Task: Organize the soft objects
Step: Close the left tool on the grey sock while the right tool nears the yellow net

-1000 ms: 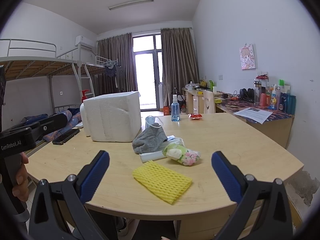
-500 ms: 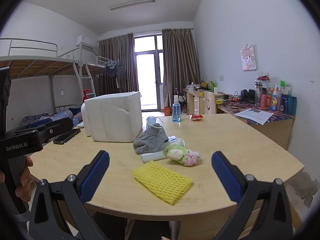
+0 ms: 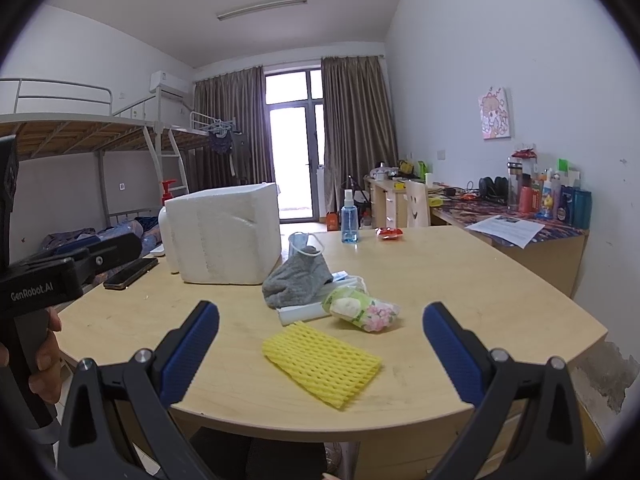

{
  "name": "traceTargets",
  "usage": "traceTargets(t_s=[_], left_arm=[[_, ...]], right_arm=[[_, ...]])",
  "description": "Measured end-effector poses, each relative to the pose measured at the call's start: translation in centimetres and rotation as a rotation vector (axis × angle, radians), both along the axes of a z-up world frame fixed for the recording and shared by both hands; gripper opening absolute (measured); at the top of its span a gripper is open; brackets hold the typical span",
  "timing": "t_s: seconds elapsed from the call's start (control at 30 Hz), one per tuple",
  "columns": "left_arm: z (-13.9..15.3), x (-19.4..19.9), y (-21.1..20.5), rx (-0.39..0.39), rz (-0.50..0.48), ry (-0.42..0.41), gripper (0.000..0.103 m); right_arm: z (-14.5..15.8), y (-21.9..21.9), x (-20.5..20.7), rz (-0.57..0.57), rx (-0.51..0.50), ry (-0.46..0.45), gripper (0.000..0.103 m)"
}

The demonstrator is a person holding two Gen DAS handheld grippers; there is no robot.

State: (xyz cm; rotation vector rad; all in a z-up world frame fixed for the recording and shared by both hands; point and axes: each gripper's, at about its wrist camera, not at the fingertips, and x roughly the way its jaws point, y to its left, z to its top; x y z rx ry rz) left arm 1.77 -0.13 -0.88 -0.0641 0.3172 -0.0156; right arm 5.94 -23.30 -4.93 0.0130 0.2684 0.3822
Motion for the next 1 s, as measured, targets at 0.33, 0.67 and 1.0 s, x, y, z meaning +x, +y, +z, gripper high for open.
traceTargets(t_s=[0.33, 0.67, 1.0], left_arm=[[-1.0, 3.6, -0.6, 0.003, -0.105, 0.081, 0.102], [-2.1, 7.9, -1.4, 0.031, -0.15, 0.154, 0.102], [-2.9, 12.1, -2.2, 0.047, -0.207, 0.246, 0.102]], right_arm=[[-1.3, 0.0, 2.1, 0.02, 0.011, 0.07, 0.103], [-2.9, -0.2, 4.6, 0.043, 0.0, 0.154, 0.103], [-3.9, 0.3, 6.4, 0.074, -0.022, 0.208, 0.103]])
